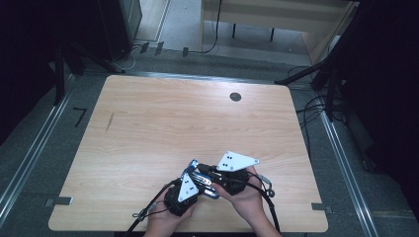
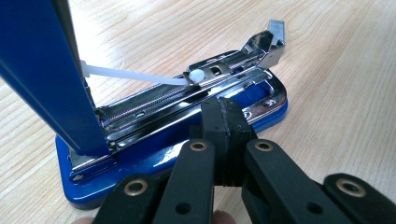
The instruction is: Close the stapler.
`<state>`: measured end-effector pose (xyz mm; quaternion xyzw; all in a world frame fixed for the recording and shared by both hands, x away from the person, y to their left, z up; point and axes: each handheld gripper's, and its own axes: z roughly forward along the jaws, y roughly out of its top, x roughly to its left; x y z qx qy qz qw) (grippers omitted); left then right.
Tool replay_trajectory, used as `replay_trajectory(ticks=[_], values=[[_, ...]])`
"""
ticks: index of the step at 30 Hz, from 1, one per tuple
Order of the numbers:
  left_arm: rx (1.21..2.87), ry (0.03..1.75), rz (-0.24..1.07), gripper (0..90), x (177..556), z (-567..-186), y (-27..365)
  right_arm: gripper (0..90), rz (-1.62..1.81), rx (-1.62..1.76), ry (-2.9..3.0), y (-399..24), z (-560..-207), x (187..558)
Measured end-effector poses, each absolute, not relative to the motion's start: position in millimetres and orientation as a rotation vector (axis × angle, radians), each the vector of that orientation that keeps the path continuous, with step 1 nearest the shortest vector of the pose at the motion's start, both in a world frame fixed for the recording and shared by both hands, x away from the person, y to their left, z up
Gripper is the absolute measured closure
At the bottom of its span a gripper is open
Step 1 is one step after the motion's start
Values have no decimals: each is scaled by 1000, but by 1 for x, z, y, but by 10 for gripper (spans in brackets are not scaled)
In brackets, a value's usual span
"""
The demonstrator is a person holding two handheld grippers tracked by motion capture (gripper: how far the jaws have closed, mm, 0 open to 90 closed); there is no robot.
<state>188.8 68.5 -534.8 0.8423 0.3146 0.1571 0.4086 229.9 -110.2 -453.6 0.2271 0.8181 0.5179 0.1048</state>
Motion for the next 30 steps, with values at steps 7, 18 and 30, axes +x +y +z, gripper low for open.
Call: replay_trajectory(ticks=[7, 18, 30], values=[[2124, 793, 405, 900, 188, -535, 68, 900, 1539, 660, 2413, -105, -453, 233], [2123, 792, 403, 900, 189, -535, 68, 900, 1543, 650, 2421, -96, -451, 238], [2124, 790, 404, 900, 189, -535, 68, 900, 1560, 646, 2420, -85, -451, 243]])
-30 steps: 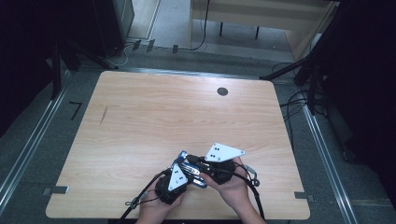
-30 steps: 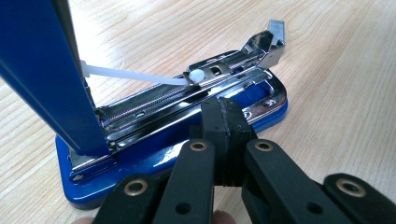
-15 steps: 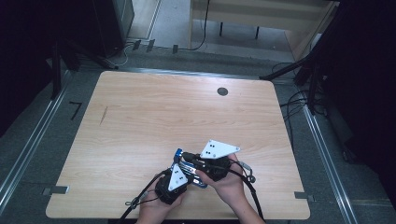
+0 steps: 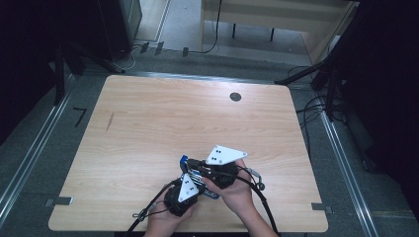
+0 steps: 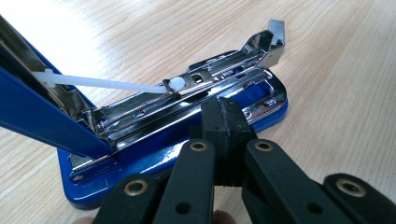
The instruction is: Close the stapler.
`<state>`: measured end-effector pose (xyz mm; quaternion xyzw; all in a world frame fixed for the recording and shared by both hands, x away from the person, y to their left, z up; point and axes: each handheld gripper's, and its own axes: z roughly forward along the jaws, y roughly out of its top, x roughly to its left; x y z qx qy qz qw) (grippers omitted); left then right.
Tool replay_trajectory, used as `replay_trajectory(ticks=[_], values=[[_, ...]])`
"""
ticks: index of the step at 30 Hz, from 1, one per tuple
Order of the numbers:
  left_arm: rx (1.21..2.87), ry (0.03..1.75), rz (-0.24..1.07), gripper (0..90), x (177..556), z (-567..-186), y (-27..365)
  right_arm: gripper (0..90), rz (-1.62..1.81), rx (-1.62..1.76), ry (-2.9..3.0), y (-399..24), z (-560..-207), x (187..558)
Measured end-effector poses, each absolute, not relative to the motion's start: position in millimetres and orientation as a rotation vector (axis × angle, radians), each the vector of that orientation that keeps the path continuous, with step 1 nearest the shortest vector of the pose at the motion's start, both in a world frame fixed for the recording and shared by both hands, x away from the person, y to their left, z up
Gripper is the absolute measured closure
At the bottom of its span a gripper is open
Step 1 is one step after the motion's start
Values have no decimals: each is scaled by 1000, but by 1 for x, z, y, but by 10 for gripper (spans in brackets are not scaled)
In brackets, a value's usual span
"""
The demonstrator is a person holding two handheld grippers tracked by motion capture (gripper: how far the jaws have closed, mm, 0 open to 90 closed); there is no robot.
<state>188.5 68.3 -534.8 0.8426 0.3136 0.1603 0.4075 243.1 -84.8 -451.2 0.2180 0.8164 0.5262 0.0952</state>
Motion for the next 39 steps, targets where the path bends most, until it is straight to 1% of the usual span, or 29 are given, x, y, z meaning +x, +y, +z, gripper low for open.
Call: replay_trajectory(ticks=[24, 39], values=[[2128, 787, 412, 900, 188, -535, 68, 900, 1563, 594, 2453, -64, -454, 257], [2127, 789, 407, 900, 188, -535, 68, 900, 1570, 572, 2505, -58, -462, 270]])
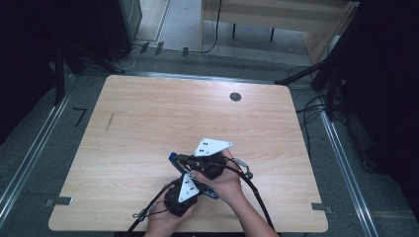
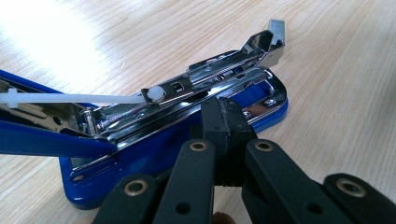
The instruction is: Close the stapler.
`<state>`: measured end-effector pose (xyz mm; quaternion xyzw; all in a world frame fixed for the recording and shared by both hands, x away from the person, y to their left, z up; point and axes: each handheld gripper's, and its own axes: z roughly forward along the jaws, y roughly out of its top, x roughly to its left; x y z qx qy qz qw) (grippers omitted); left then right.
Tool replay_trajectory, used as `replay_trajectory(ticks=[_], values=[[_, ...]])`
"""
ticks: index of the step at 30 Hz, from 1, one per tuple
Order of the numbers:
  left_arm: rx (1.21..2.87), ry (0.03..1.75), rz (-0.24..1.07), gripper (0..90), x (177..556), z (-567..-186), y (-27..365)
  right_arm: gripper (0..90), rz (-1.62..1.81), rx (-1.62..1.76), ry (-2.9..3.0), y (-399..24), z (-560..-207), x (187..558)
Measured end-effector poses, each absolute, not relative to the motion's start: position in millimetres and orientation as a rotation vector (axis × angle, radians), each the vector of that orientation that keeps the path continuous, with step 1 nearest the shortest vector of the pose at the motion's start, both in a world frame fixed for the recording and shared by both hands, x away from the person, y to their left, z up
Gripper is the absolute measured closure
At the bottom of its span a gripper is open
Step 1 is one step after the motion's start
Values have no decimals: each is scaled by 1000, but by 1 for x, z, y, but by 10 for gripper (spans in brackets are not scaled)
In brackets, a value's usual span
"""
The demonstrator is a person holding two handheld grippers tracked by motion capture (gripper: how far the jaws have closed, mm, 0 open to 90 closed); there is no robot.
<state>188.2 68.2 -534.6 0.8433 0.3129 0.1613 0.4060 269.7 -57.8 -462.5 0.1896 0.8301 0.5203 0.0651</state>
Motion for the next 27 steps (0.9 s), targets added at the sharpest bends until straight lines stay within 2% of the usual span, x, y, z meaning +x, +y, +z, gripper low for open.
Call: replay_trajectory(ticks=[27], values=[[2130, 787, 408, 900, 188, -535, 68, 900, 1540, 590, 2641, -54, -489, 284]])
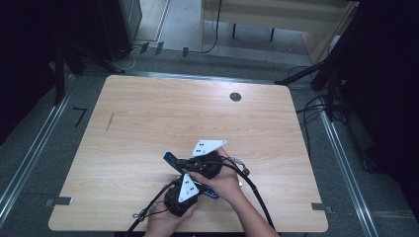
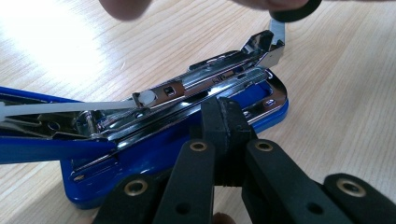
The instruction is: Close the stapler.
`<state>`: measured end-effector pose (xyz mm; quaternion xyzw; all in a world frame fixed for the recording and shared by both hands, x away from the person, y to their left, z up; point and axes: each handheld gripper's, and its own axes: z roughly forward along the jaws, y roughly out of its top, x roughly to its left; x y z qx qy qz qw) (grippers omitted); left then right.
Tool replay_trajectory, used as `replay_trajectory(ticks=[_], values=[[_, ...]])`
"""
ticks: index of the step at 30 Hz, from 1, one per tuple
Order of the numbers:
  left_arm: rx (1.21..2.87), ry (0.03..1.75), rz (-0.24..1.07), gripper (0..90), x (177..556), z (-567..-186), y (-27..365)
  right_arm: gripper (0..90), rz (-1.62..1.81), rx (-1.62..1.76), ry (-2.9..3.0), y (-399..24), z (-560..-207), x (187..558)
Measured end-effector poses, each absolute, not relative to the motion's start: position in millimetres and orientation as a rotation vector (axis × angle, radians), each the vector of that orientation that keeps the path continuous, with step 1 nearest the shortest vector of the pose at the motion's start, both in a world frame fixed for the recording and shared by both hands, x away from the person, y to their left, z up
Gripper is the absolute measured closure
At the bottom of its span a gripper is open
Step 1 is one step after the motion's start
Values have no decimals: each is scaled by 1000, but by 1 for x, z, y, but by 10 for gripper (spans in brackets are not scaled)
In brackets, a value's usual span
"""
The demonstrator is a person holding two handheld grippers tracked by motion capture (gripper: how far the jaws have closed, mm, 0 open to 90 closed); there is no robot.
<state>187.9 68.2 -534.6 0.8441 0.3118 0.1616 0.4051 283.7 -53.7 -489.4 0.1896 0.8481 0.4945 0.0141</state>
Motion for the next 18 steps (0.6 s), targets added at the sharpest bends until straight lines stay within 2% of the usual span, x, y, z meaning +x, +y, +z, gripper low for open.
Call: replay_trajectory(ticks=[18], values=[[2129, 788, 412, 900, 188, -535, 68, 900, 1411, 633, 2731, -42, -499, 289]])
